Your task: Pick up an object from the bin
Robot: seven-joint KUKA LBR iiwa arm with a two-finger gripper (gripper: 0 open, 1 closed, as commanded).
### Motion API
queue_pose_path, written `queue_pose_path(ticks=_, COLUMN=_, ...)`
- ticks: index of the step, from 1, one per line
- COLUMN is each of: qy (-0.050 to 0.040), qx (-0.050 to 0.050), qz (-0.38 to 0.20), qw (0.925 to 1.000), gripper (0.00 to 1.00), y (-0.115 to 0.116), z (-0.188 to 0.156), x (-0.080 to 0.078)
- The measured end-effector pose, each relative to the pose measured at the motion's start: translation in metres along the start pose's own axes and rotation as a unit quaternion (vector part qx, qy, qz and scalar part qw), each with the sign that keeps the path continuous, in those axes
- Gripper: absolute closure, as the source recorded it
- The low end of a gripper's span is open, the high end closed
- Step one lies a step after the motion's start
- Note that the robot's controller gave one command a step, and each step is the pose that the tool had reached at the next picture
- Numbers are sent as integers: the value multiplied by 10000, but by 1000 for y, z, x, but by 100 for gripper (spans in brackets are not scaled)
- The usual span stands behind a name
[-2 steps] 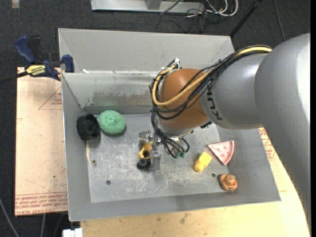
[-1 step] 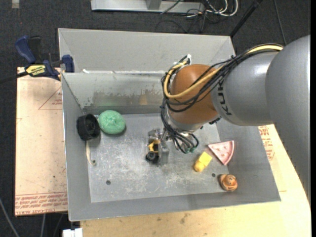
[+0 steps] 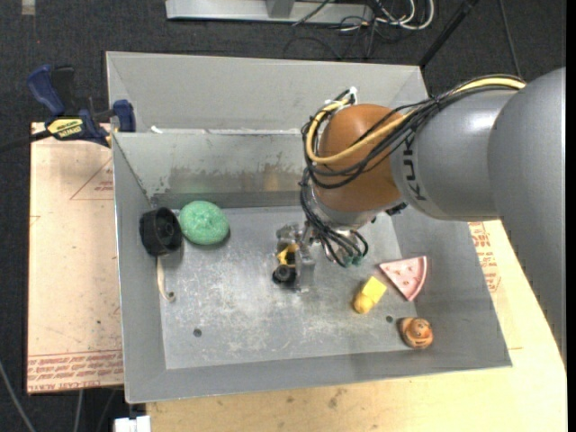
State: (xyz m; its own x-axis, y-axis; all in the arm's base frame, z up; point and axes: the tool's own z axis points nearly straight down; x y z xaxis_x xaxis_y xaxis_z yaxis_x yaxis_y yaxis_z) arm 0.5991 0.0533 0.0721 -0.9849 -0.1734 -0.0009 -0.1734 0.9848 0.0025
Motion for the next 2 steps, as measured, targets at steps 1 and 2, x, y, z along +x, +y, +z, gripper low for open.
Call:
queue_pose_path(ticks=1, qy=-17, qx=11, qz=-4, qw=10000, gripper=100, y=7, z=0, x=-5)
queue_pose_path(ticks=2, qy=-31, qx=10, qz=20, qw=10000, gripper=100, y=-23, z=0, x=-24)
